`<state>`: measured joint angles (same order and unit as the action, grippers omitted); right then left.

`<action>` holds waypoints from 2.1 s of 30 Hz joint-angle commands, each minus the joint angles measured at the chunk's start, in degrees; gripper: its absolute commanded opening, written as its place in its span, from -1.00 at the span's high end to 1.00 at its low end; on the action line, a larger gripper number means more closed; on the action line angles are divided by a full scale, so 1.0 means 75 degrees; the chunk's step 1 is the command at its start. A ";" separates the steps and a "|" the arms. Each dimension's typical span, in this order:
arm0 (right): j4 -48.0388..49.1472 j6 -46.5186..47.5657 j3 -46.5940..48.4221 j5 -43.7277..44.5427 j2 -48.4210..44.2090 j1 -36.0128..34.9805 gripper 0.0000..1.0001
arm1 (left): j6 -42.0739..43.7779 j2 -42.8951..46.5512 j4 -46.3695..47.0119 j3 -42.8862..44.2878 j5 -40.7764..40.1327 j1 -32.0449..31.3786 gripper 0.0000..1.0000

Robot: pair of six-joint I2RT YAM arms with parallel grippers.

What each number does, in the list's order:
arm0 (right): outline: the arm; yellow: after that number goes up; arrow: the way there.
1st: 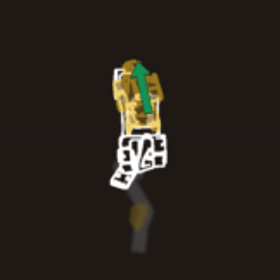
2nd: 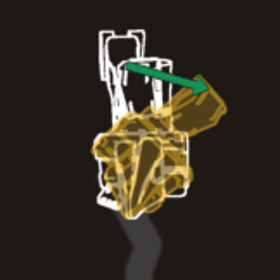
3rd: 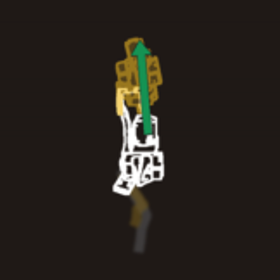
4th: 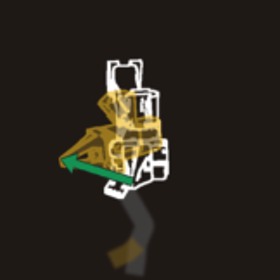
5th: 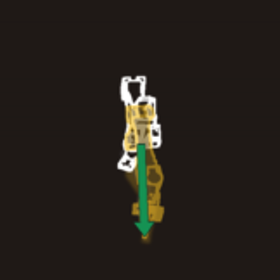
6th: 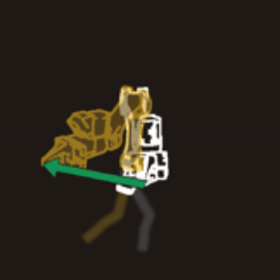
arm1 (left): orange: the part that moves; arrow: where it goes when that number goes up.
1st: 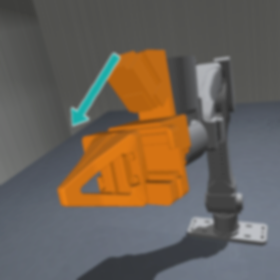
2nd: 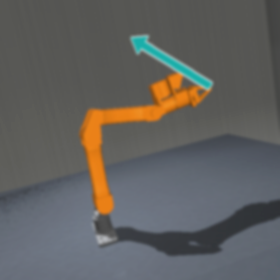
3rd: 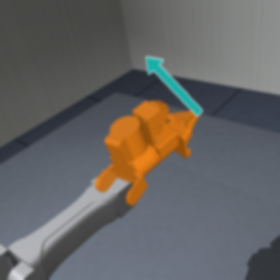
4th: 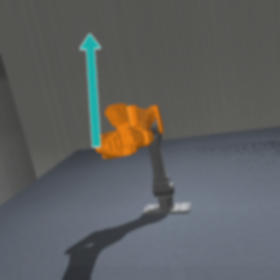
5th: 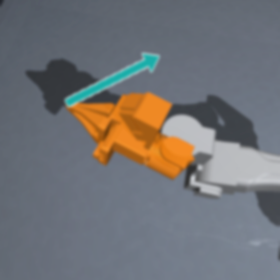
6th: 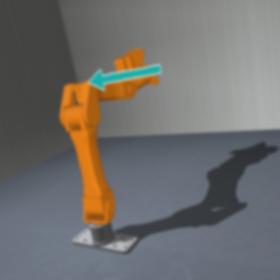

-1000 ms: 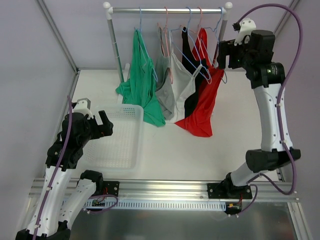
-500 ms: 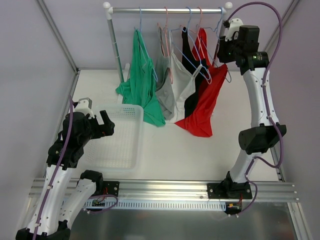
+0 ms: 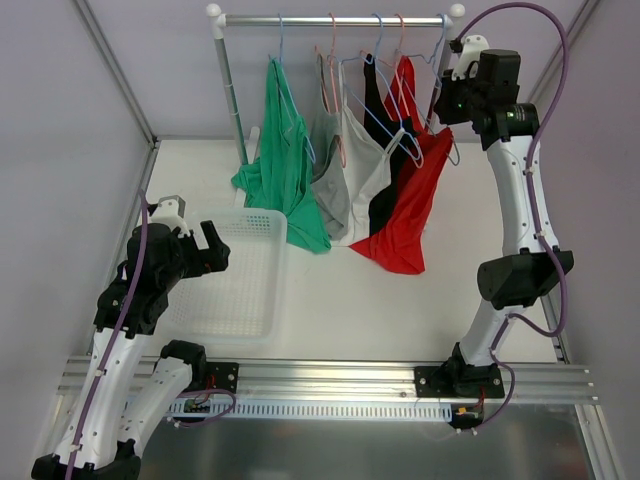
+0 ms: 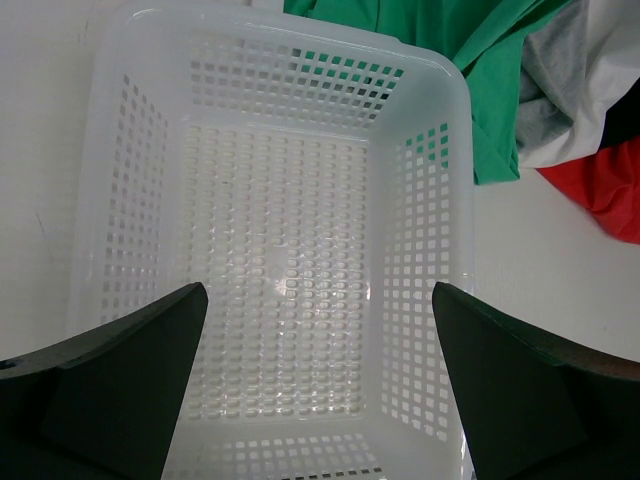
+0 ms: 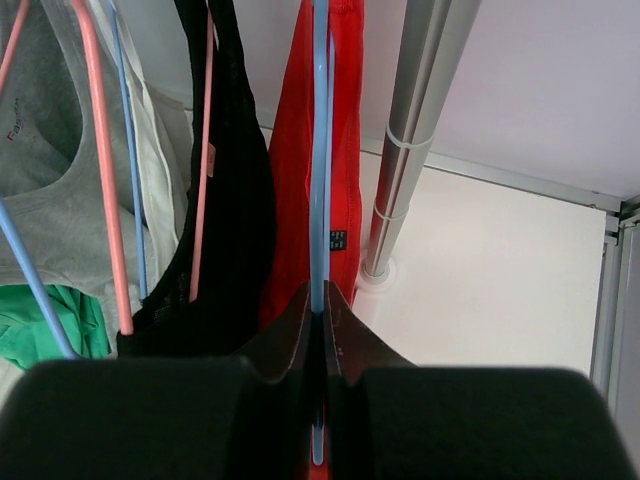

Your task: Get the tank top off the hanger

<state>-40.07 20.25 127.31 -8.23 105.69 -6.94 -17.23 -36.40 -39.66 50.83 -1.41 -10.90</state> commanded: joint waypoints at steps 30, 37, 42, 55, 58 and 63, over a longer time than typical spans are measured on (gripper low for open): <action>0.0926 -0.0122 -0.2770 0.0605 -0.4141 0.0046 0.99 | -0.0069 -0.0010 0.0249 -0.0051 0.0329 -0.0035 -0.97; 0.0552 -0.0402 -0.4105 0.1271 -0.5945 0.0046 0.99 | -0.0058 0.0061 0.0261 -0.0027 0.0235 -0.0036 -0.98; 0.0222 -0.0427 -0.5137 0.2139 -0.7714 0.0046 0.99 | -0.0011 0.0073 0.0249 0.0020 0.0246 -0.0024 -0.97; -0.2109 -0.0415 -0.2410 0.3067 -0.9721 -0.0082 0.99 | -0.0057 -0.0583 0.0284 0.1342 0.2903 -0.0036 -0.97; -0.2541 -0.0544 -0.1463 0.2460 -0.9569 -0.0375 0.99 | -0.0221 -0.0958 0.0448 0.2265 0.4306 -0.0036 -0.97; -0.3000 -0.0672 -0.0673 0.1228 -0.9171 -0.1066 0.99 | -0.0561 -0.2012 0.0974 0.3814 0.5390 -0.0491 -0.97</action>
<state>-61.76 16.43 120.38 7.51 33.12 -12.71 -19.18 -48.38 -37.63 73.63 28.84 -12.45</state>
